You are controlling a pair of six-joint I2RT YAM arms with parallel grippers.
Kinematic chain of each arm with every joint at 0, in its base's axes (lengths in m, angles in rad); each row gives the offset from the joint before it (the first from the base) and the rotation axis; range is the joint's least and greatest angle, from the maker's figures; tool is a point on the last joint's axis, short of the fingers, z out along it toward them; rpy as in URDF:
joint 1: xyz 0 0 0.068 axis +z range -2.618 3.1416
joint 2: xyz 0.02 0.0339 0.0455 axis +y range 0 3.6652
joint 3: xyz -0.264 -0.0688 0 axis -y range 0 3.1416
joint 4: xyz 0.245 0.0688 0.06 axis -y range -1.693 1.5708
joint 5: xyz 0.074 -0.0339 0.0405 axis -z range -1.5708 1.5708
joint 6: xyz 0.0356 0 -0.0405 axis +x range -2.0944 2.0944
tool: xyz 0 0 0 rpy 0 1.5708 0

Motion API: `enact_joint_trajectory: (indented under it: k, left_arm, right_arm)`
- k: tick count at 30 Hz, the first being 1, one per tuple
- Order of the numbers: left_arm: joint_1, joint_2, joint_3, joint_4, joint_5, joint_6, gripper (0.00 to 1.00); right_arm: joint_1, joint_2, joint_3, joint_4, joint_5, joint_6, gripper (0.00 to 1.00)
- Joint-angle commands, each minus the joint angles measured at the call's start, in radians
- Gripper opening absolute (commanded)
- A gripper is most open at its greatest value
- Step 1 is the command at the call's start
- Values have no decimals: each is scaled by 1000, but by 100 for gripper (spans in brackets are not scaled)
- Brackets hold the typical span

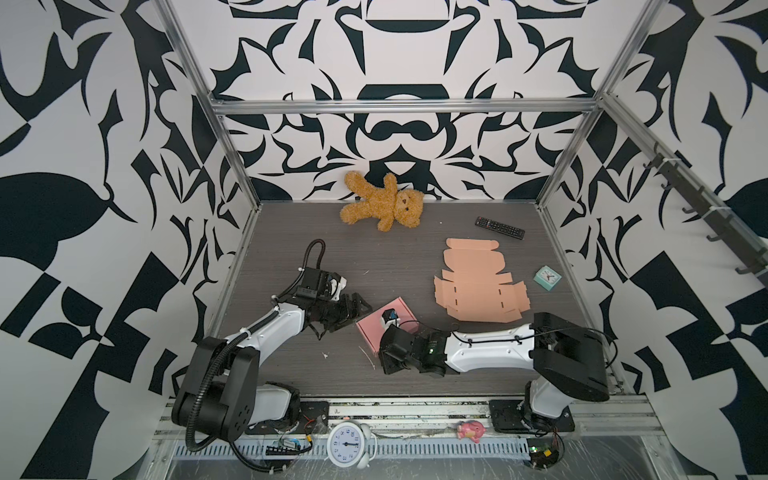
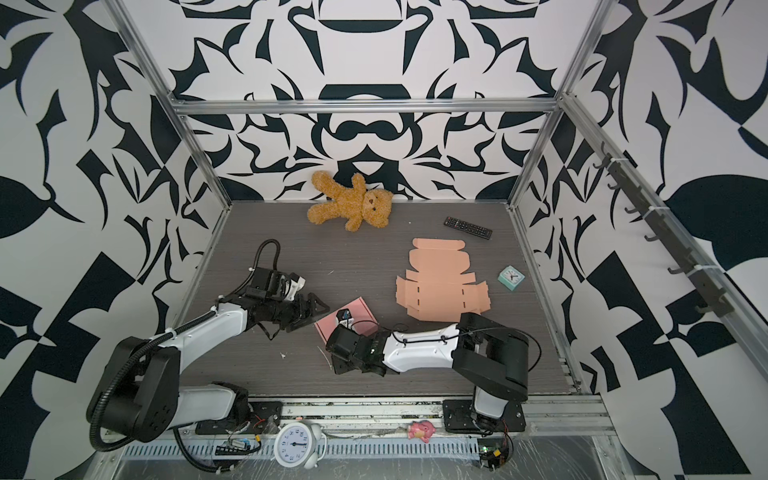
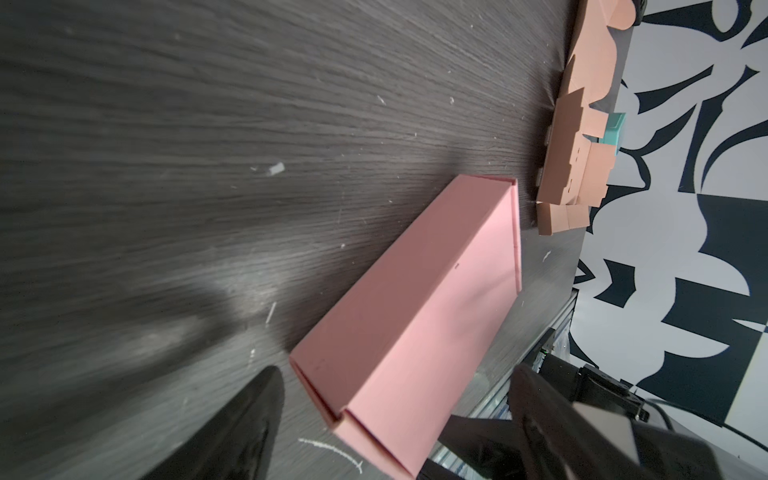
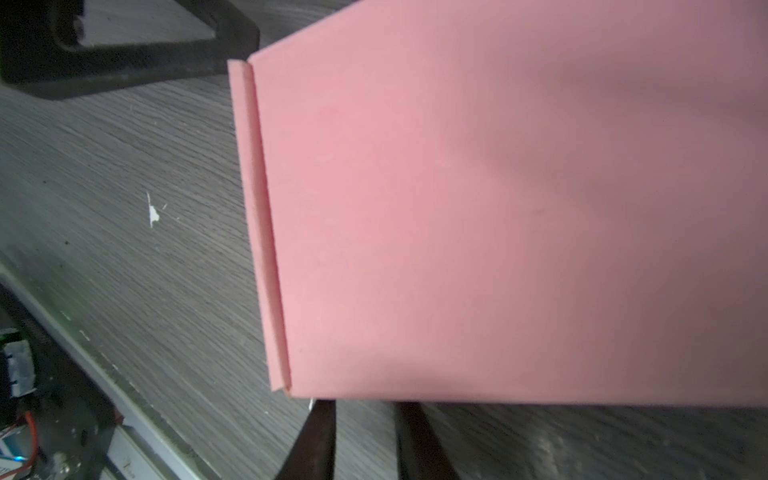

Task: Fold the paper box
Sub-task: 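Lay the pink box flat and turn it with the right gripper toward the left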

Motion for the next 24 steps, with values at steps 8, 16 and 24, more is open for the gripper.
enact_joint_trajectory:
  k: [8,16,24]
  left_arm:
    - [-1,-178,-10,-148,-33,25,92]
    - [-102,-334,-71,-171,-25,-81,93]
    - [-239,-387,-87,-202,-143,-163,89]
  right_arm:
    - [-20,-174,8,-141,-20,-90,54]
    - [-175,-238,81,-286,-101,-240,63]
    - [-346,-152,165,-342,-214,-390,64]
